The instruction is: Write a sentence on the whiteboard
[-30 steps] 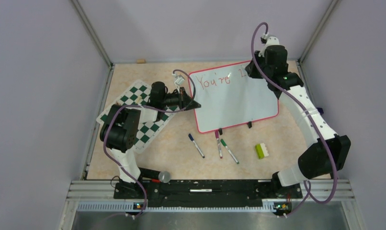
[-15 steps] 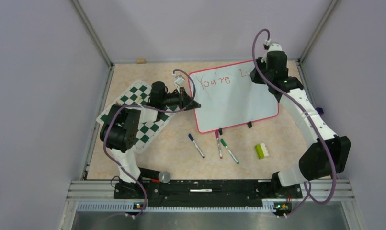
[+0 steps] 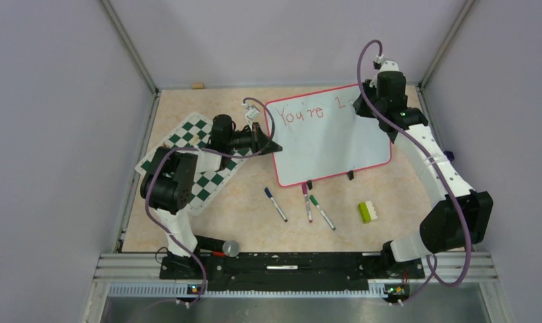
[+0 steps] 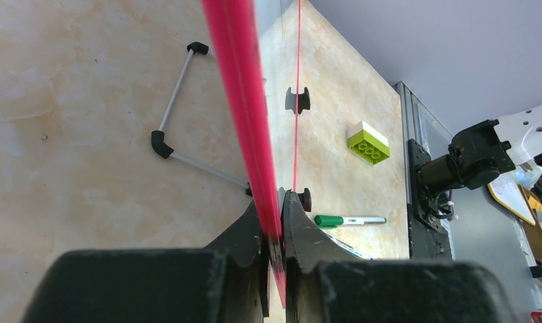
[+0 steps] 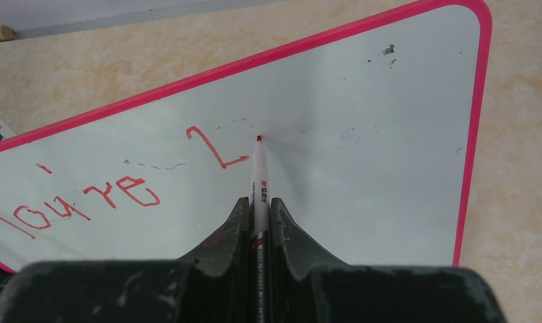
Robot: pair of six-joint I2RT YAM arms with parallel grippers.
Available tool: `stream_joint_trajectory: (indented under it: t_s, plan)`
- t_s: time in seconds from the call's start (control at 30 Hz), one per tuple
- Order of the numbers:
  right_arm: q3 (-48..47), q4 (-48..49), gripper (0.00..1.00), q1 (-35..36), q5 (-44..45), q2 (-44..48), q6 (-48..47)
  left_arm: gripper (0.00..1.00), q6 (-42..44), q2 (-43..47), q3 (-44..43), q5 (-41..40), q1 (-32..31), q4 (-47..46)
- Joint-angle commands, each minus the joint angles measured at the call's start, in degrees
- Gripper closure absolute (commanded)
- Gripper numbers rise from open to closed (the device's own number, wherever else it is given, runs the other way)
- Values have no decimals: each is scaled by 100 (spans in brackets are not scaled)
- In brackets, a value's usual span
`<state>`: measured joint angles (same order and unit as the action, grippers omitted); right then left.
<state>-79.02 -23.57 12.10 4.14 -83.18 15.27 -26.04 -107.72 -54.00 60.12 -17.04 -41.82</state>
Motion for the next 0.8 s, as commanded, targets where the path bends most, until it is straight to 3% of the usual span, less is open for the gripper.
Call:
stream_joint_trajectory:
  t_s: [0.0,0.47,0.77]
  plan:
    - [-201,186,100,-35,-138,8,72,100,1101,-175,118,-264,-149,356]
    - [341,88,100,-36,-207,211,55,100,1097,-171,118,-275,-150,359]
    - [257,36,100,-125,223,196,79,100,1110,-175,120,-281,-151,366]
